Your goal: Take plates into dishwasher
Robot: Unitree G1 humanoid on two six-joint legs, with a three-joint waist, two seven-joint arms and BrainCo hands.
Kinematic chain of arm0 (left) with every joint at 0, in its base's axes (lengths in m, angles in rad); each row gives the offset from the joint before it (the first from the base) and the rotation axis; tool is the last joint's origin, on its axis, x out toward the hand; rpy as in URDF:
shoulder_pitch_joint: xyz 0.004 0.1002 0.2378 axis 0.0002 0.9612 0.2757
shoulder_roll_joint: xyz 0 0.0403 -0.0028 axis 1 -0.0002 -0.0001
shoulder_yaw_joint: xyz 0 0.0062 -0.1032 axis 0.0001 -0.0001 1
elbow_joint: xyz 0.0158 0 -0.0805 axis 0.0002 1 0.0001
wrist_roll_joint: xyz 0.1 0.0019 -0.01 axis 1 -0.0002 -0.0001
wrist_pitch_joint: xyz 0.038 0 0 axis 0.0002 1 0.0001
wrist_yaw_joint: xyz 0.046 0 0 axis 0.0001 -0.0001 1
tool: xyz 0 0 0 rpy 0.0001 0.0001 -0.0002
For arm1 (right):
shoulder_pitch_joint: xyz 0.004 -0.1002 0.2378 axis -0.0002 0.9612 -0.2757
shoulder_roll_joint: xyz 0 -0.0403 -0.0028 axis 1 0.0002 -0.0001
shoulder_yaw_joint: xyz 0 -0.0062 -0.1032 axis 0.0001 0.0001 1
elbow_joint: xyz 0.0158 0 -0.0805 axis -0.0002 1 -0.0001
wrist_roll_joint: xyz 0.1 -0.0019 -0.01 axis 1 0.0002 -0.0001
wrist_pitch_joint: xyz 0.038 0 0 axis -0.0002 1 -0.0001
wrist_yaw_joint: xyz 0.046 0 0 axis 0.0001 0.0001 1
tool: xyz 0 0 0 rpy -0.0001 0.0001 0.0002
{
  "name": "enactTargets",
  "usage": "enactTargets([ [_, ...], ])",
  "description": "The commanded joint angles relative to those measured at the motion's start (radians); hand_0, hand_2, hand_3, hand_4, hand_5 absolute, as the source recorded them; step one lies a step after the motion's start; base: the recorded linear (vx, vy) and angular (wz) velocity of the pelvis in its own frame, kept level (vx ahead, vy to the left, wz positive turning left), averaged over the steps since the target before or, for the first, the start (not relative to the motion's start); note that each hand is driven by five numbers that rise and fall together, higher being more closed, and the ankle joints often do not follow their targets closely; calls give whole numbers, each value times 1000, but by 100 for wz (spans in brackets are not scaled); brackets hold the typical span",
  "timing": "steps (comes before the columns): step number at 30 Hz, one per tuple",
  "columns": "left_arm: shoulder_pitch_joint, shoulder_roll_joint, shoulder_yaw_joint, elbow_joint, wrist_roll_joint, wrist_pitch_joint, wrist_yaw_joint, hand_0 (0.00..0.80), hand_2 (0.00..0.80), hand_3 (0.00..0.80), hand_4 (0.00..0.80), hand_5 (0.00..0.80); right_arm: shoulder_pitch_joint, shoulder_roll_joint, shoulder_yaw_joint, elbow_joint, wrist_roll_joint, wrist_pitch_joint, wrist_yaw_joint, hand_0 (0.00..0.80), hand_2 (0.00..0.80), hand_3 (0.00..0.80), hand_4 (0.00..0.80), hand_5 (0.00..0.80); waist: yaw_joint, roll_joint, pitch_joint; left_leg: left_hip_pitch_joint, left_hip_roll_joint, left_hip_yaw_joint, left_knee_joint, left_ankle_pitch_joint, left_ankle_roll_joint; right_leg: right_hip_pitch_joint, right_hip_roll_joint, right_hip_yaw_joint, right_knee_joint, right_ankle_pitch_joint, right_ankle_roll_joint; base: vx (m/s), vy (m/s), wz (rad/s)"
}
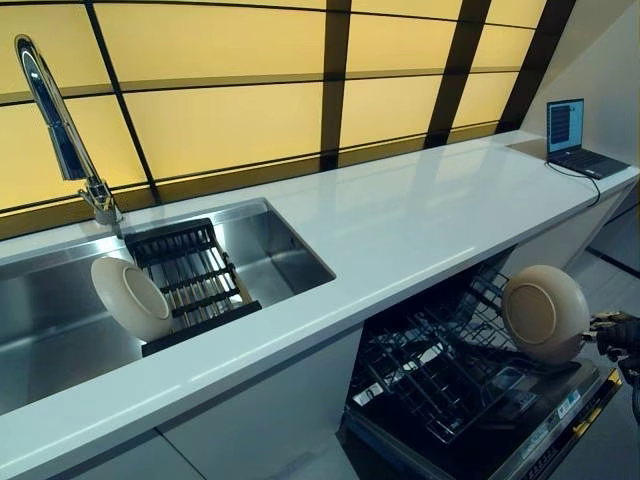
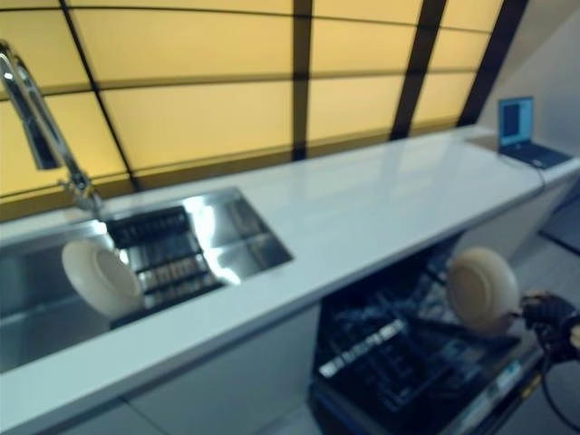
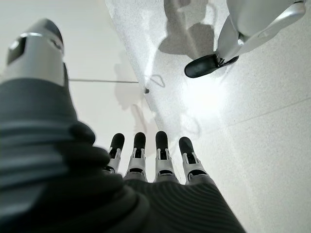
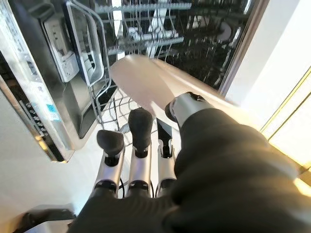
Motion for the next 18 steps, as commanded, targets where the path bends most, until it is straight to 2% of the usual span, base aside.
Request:
enactTargets([
  [1,-22,43,40,3,39,-19,-1,0,0,0,0,0,-22,22,18,-72,-16,-38,13,800,800,800,800,800,30,-63,4,-21,-63,-2,-1,-12,81,13,-17,23,14,12,101,0,0,0],
  [18,-25,17,33,-20,22,-32,24,0,0,0,0,0,22,79,49,-191,-21,-10,90,800,800,800,800,800,35,-62,10,-25,-60,-3,-1,-4,76,25,-18,19,8,3,100,1,2,1],
])
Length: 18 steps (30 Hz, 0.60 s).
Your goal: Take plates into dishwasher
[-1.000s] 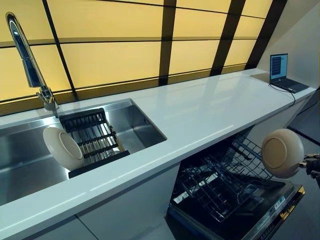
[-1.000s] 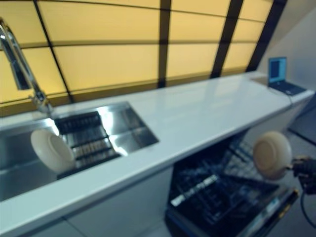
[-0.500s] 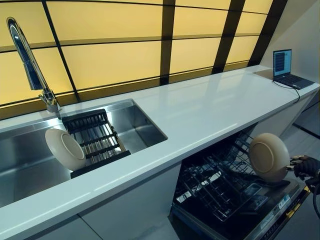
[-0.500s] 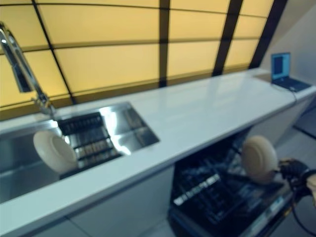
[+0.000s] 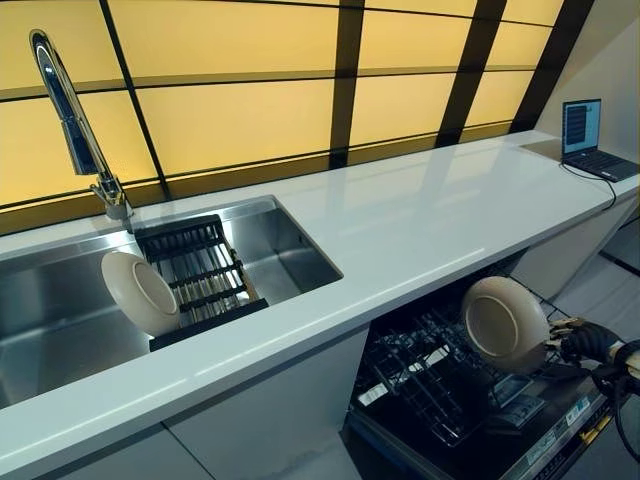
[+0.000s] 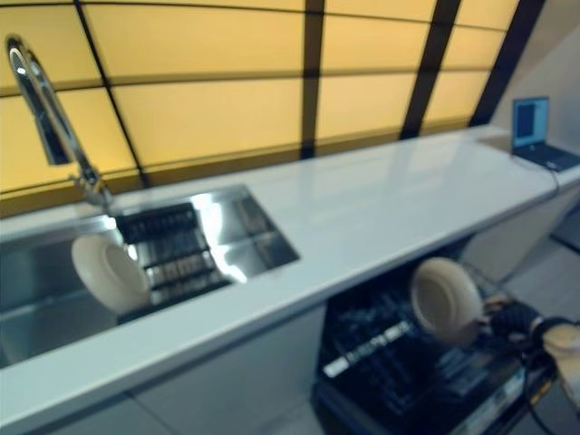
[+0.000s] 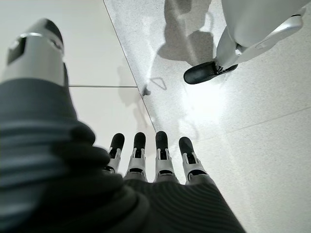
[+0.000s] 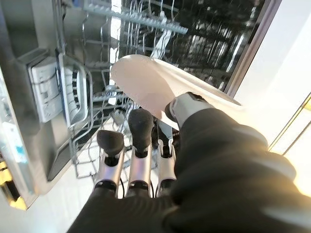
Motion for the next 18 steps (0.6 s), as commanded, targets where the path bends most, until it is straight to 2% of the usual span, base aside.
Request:
enactTargets([
  [1,-28,31,29,-8,17,-20,24,0,0,0,0,0,-41,43,40,-50,-31,-7,17,800,800,800,800,800,16,-64,-1,-21,-60,8,-2,-3,75,22,-16,32,9,5,98,0,0,0],
  [13,-26,29,29,-37,17,-10,19,0,0,0,0,0,-1,96,68,-59,-57,10,39,800,800,800,800,800,22,-57,5,-22,-59,6,-2,0,72,30,-22,26,5,-1,98,0,0,0],
  [18,-18,24,26,-64,11,-4,11,0,0,0,0,0,20,128,97,-67,-98,-6,42,800,800,800,800,800,28,-52,10,-23,-60,2,-2,2,71,33,-23,22,4,-1,98,0,0,0],
])
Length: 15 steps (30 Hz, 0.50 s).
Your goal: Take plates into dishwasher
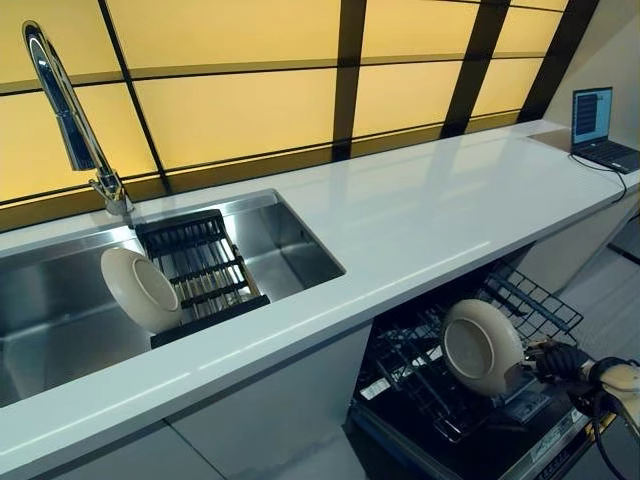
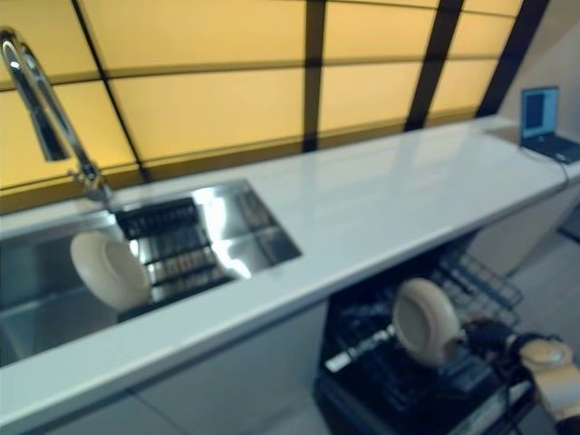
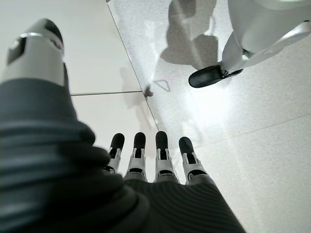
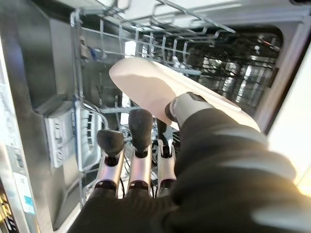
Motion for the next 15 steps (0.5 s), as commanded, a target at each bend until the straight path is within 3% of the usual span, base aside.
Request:
enactTargets([
  [1,-18,46,26,-8,11,-3,4,0,0,0,0,0,-19,47,31,-61,-54,-29,2,800,800,800,800,800,23,-65,-13,-20,-58,8,-2,0,68,31,-18,30,6,-1,98,0,0,0],
  [15,-15,26,9,-69,-13,6,23,0,0,0,0,0,-21,117,142,4,-214,-111,-54,800,800,800,800,800,48,-56,-2,-25,-59,-7,-2,4,68,38,-26,16,4,-3,99,0,0,1],
])
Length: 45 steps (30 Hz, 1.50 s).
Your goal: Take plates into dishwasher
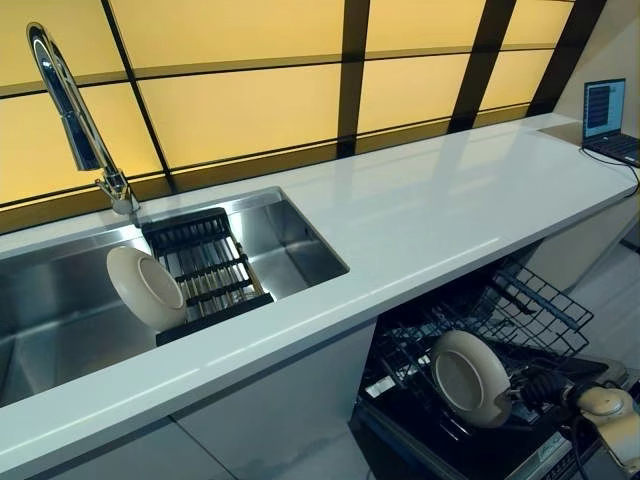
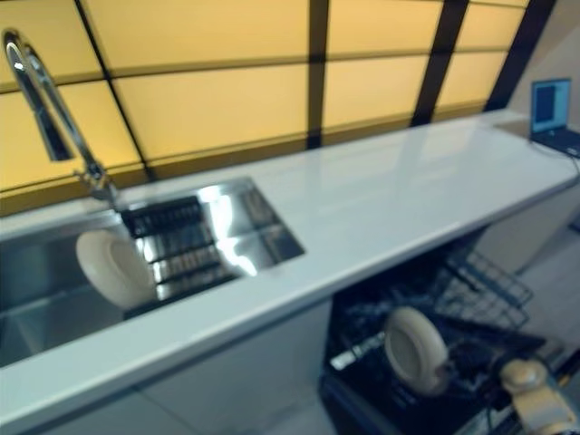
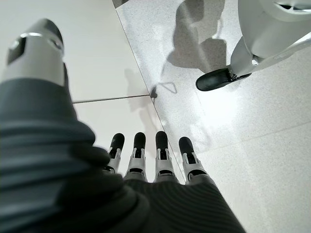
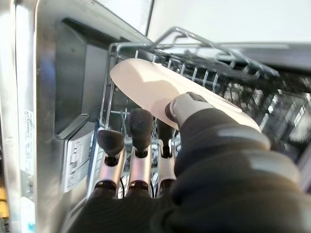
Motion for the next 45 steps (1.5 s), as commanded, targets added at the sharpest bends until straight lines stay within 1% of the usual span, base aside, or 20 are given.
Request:
enactTargets([
  [1,-29,44,7,4,-13,2,27,0,0,0,0,0,-62,41,54,14,-54,-60,-34,800,800,800,800,800,24,-69,-12,-22,-57,1,-2,0,64,37,-23,18,4,-3,100,0,2,16],
  [6,-28,40,8,-7,-4,6,34,0,0,0,0,0,-75,70,97,71,-119,-83,-63,800,800,800,800,800,38,-64,-12,-24,-57,-5,-2,2,63,41,-27,10,1,-5,99,-9,-1,7],
  [12,-29,39,-6,-13,-1,10,39,0,0,0,0,0,-106,98,145,139,-147,-92,-91,800,800,800,800,800,50,-59,-10,-27,-60,-15,-2,2,62,41,-29,2,1,-6,98,-12,-1,4],
  [18,-39,24,-21,-18,-1,13,48,0,0,0,0,0,-147,135,188,198,-159,-75,-124,800,800,800,800,800,61,-54,-9,-30,-60,-19,-2,4,62,42,-31,-2,1,-7,96,-4,-1,1],
  [25,-40,11,-22,-20,5,17,64,0,0,0,0,0,-165,160,194,230,-164,-63,-119,800,800,800,800,800,65,-51,-11,-33,-62,-24,-2,4,62,40,-32,-1,1,-9,94,-1,1,2],
  [27,-39,10,-19,-17,10,19,67,0,0,0,0,0,-161,161,190,232,-157,-65,-133,800,800,800,800,800,64,-50,-11,-32,-61,-24,-2,4,61,40,-32,-1,1,-8,94,0,0,0],
  [28,-37,10,-19,-17,9,19,69,0,0,0,0,0,-161,159,188,228,-154,-63,-136,784,784,784,784,784,64,-50,-12,-32,-62,-24,-2,4,61,40,-32,0,1,-8,94,0,0,0],
  [29,-36,10,-18,-17,10,20,70,0,0,0,0,0,-161,158,185,224,-152,-59,-142,584,584,584,584,584,63,-50,-12,-32,-61,-24,-2,4,61,40,-32,1,1,-8,94,0,0,0],
  [30,-36,10,-16,-16,12,21,71,0,0,0,0,0,-161,157,181,218,-154,-51,-155,0,0,0,0,0,61,-50,-12,-31,-61,-24,-2,4,61,40,-31,3,1,-8,94,0,0,0],
  [31,-34,9,-12,-13,16,20,75,0,0,0,0,0,-157,156,172,211,-166,-37,-155,0,0,0,0,0,58,-51,-13,-30,-62,-23,-2,3,61,39,-30,6,1,-8,94,0,0,0],
  [34,-32,8,-6,-15,20,25,78,0,0,0,0,0,-149,147,157,197,-174,-29,-166,0,0,0,0,0,55,-52,-14,-30,-62,-21,-2,3,61,39,-28,9,1,-8,94,0,0,0],
  [37,-36,11,-2,-11,12,24,76,0,0,0,0,0,-147,119,130,165,-164,-7,-153,0,0,0,0,0,46,-56,-14,-26,-61,-18,-2,3,61,41,-25,16,1,-7,94,0,0,0],
  [38,-37,12,3,-10,14,23,70,0,0,0,0,0,-143,104,112,140,-173,11,-155,0,0,0,0,0,42,-58,-13,-24,-60,-15,-2,2,61,42,-25,20,1,-7,94,0,0,0],
  [41,-39,11,8,-10,11,27,71,0,0,0,0,0,-142,59,73,82,-192,26,-150,0,0,0,0,0,30,-64,-12,-19,-57,-9,-2,1,62,44,-22,30,2,-5,94,0,0,0],
  [42,-39,11,9,-9,11,26,72,0,0,0,0,0,-142,51,67,72,-192,32,-141,0,0,0,0,0,29,-65,-11,-18,-57,-9,-2,2,62,43,-21,31,2,-5,94,0,0,0],
  [45,-34,7,15,-6,10,22,78,0,0,0,0,0,-143,-13,12,-8,-196,71,-93,0,0,0,0,0,16,-73,-10,-13,-56,-2,-2,0,62,44,-16,43,3,-3,93,0,0,0],
])
